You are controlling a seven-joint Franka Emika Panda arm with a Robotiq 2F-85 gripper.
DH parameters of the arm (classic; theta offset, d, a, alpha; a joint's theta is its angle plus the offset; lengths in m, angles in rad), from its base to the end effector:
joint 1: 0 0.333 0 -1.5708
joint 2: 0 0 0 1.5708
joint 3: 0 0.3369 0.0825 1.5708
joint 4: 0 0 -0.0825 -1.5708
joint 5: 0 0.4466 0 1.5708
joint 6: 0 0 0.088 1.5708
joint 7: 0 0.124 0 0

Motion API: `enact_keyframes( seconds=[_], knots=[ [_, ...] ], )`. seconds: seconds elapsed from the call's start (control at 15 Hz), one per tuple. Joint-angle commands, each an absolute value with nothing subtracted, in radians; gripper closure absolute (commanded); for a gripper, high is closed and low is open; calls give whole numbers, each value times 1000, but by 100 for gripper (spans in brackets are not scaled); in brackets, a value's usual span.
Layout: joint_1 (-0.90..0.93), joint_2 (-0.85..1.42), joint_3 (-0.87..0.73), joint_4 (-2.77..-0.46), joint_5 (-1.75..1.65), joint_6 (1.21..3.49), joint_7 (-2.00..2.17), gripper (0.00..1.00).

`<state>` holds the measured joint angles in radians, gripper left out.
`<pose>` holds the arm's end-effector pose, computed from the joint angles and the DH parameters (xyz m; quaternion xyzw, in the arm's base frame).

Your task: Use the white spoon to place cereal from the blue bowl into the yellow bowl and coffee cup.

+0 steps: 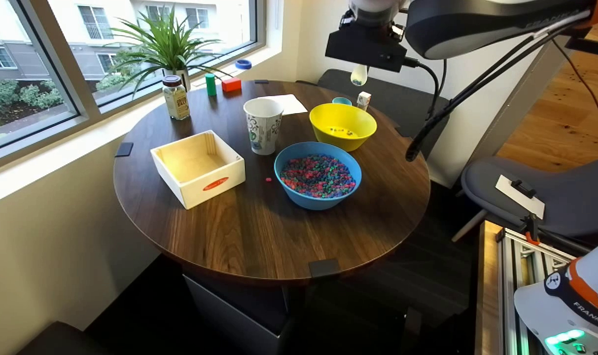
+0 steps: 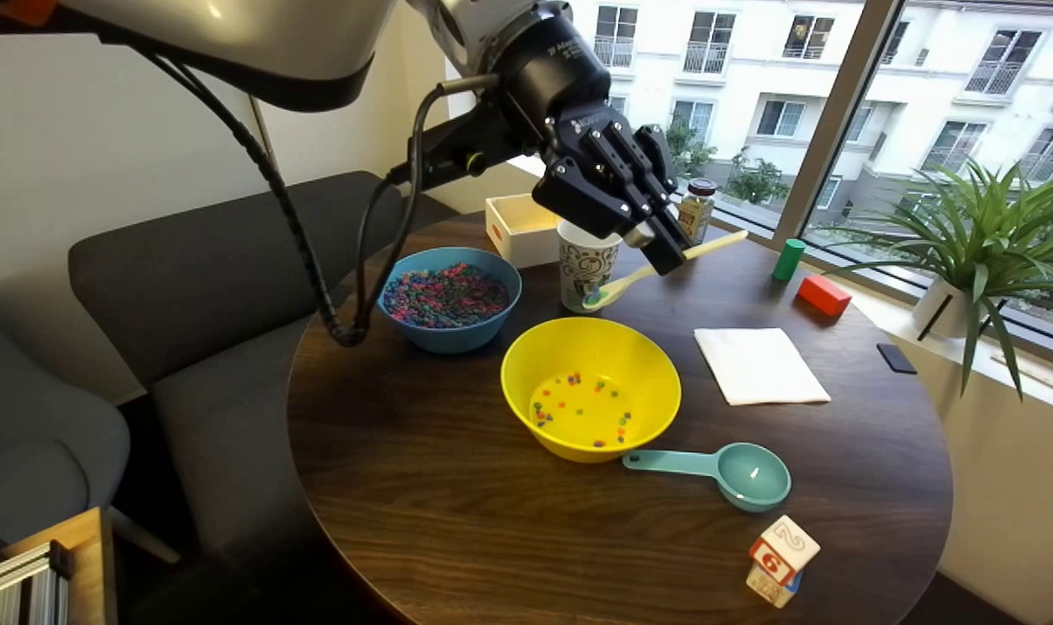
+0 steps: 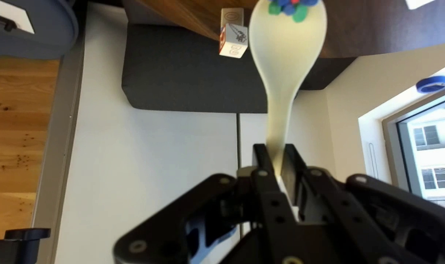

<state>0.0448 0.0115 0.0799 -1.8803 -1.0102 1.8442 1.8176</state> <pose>0.6375 -0.0019 0.5207 0.6860 -0.5615 0.3699 0.2780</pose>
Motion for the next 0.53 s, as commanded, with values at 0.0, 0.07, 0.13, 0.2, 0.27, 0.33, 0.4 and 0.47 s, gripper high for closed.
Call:
enact_keyframes(
  seconds=[0.0, 0.07, 0.13, 0.2, 0.27, 0.33, 0.4, 0.47],
  knots=[
    [53, 40, 75, -1801, -921, 1895, 1857, 97],
    [54, 50, 75, -1780, -905, 1911, 1864, 97],
    [55, 55, 76, -1769, -894, 1930, 1873, 97],
    [54, 54, 74, -1769, -881, 1958, 1880, 97],
    [56, 32, 73, -1794, -921, 1924, 1849, 86],
    [56, 36, 72, -1784, -912, 1938, 1855, 86],
    [57, 41, 72, -1778, -908, 1941, 1859, 86],
    [57, 43, 72, -1776, -906, 1941, 1862, 86]
  ],
)
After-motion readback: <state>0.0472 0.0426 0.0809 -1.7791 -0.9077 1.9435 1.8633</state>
